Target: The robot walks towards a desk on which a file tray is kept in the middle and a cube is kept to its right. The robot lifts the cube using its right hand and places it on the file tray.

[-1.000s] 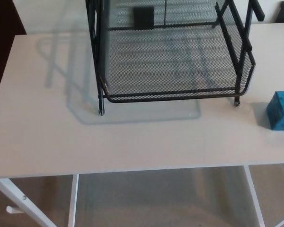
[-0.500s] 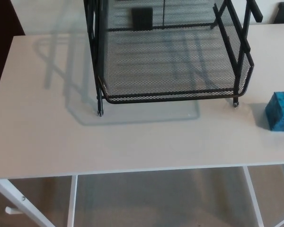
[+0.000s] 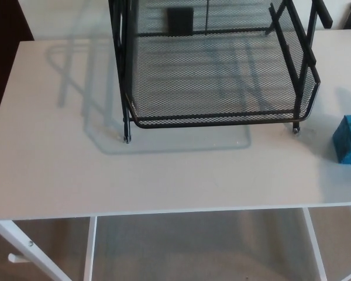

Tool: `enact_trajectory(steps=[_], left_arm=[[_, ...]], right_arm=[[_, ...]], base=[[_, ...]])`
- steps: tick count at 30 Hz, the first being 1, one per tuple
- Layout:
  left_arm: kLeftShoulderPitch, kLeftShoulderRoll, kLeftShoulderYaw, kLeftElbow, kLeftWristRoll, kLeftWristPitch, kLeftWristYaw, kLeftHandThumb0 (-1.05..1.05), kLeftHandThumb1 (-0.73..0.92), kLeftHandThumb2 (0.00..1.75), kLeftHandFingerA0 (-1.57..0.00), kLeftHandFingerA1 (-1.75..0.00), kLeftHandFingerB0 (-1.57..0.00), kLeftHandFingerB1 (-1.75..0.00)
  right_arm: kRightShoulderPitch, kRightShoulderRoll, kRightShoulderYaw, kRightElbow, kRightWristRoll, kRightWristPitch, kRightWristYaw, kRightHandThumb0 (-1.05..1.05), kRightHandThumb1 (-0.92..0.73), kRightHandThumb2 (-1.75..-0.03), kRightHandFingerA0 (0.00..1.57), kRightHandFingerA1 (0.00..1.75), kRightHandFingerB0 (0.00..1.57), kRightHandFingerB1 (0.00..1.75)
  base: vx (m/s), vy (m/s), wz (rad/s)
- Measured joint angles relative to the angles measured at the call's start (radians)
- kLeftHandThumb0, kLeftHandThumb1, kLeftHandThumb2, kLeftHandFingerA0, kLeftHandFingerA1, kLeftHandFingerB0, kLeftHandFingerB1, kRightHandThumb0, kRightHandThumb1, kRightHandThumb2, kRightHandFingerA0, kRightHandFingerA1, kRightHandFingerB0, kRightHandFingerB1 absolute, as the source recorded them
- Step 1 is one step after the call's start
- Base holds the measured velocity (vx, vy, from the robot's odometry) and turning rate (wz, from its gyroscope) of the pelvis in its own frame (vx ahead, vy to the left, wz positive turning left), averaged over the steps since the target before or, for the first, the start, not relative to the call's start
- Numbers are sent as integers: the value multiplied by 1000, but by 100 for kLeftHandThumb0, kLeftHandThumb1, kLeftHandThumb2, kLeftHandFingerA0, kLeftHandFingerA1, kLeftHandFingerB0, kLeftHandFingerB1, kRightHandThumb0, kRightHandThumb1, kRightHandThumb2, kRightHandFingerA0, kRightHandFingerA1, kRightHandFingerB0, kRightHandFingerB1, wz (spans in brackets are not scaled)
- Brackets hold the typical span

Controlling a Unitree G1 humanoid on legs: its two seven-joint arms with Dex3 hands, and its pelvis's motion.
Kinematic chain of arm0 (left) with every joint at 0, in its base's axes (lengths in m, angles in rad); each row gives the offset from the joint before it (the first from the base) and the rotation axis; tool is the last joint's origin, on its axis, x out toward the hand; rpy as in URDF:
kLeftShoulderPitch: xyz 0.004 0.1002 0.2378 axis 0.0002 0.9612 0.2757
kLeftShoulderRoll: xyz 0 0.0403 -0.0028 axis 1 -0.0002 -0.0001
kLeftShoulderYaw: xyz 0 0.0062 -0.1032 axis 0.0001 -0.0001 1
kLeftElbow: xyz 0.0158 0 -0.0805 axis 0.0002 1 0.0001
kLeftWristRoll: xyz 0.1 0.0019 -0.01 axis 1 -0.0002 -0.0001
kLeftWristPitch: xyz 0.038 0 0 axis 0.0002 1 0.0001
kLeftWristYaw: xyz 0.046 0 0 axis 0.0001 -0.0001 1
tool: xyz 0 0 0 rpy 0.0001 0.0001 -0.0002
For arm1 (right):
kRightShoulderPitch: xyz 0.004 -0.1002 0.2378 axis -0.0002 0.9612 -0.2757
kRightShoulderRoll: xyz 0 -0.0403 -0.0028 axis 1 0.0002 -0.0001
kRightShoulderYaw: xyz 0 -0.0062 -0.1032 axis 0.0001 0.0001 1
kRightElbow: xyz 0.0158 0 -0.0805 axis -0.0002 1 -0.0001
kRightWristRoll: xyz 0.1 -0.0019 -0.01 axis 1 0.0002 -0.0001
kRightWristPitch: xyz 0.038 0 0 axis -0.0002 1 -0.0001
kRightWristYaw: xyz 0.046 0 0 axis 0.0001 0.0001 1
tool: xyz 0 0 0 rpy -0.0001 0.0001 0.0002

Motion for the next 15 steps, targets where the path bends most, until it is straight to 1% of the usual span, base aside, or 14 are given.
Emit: enact_trajectory(steps=[2,3,4,5,6,7,8,9,10,11,14,15], left_arm=[[-2,0,0,0,0,0,0,-69,52,88,-26,-57,-15,-43],[-2,0,0,0,0,0,0,-68,52,87,-21,-56,-12,-41],[-2,0,0,0,0,0,0,-64,67,60,-30,-59,-18,-29],[-2,0,0,-1,0,0,-1,-68,65,62,-29,-56,-15,-28],[-3,0,-1,-1,0,0,-2,-67,67,60,-31,-54,-17,-28],[-4,0,-2,-1,0,0,-4,-70,53,88,-23,-57,-8,-41],[-6,0,-2,0,0,0,-6,-69,53,88,-22,-57,-7,-41],[-8,0,-2,0,0,0,-10,-68,67,61,-36,-62,-18,-28],[-9,0,-2,0,0,0,-13,-70,52,89,-23,-57,-8,-41],[-10,0,-2,1,0,0,-16,-71,52,88,-20,-57,-8,-41],[-14,0,-3,6,0,0,-24,-70,52,88,-21,-57,-8,-41],[-17,0,-3,7,0,0,-27,-67,67,61,-38,-75,-16,-28]], right_arm=[[-30,1,67,10,-26,0,19,-58,-34,-80,0,41,0,35],[-48,3,109,16,-42,0,32,-58,-34,-80,0,41,0,35],[-64,6,145,23,-57,0,42,-59,-34,-80,1,42,1,34],[-78,9,174,32,-69,0,49,-62,-36,-74,4,40,6,30],[-94,16,210,45,-84,0,57,-56,-48,-57,3,39,6,29],[-108,23,249,60,-101,0,66,-55,-49,-56,3,41,8,31],[-117,27,276,72,-112,0,73,-52,-33,-80,0,43,0,40],[-127,31,307,87,-126,0,80,-52,-33,-80,0,41,0,39],[-135,36,337,101,-139,0,86,-53,-50,-57,2,32,5,28],[-143,41,364,115,-151,0,91,-55,-34,-79,0,33,0,35],[-167,61,448,156,-195,0,111,-55,-35,-80,0,31,0,35],[-173,68,477,170,-211,1,119,-58,-53,-57,0,33,4,30]], base=[[0,0,0],[0,0,0],[0,0,0],[0,0,0],[0,0,0],[0,0,0],[0,0,0],[0,0,0],[0,0,0],[0,0,0],[0,0,0],[0,0,0]])
